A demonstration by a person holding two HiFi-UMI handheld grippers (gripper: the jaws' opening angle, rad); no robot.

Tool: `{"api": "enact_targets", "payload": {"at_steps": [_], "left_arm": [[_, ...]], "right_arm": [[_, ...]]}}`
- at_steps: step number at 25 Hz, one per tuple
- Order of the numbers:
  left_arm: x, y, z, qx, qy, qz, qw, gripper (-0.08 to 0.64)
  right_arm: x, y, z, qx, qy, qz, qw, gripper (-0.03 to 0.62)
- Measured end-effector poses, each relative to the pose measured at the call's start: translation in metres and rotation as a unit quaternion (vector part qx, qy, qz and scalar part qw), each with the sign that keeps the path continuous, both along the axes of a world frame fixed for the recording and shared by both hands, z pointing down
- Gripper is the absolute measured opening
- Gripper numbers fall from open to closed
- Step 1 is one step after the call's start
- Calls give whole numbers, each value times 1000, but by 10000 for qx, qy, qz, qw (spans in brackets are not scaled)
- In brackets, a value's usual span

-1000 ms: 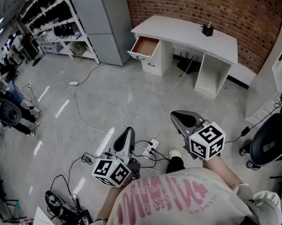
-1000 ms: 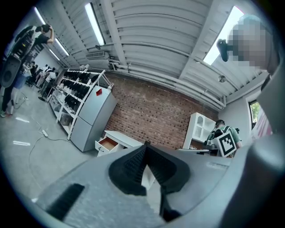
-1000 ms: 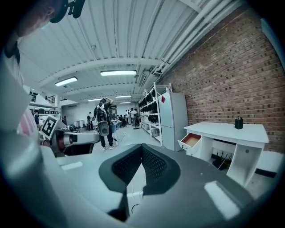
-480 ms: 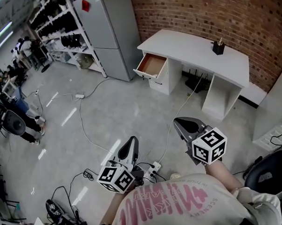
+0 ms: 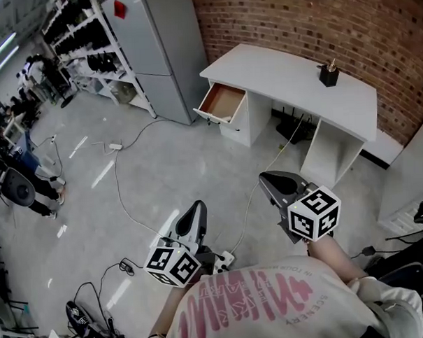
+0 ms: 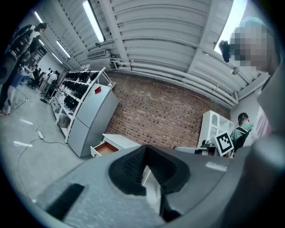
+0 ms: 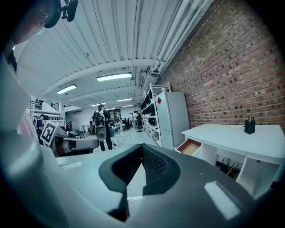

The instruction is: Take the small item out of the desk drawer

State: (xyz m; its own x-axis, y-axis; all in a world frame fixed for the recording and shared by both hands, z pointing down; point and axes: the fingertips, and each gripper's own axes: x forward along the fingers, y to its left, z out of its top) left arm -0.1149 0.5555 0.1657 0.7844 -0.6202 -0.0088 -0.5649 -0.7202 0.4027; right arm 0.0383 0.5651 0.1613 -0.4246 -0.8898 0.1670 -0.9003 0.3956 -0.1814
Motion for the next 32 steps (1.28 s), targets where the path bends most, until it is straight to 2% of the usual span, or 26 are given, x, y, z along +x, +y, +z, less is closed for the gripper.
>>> {"api": "enact_targets", "payload": {"at_steps": [6, 15, 25, 32], "left_arm": [[21, -8, 3, 2, 0, -95, 10000, 3], [28, -8, 10, -39, -11, -169, 9998, 3], [49, -8, 20, -105, 61, -11, 9999, 3], [71, -10, 14, -93, -9, 190, 9998, 3]], "right_arm": [[23, -12, 4, -7, -92, -94, 9999, 12], [25, -13, 14, -78, -159, -228, 9996, 12], [43, 0, 24, -169, -87, -78, 9998, 12], [65, 2, 18, -85, -301, 112, 9994, 12]]}}
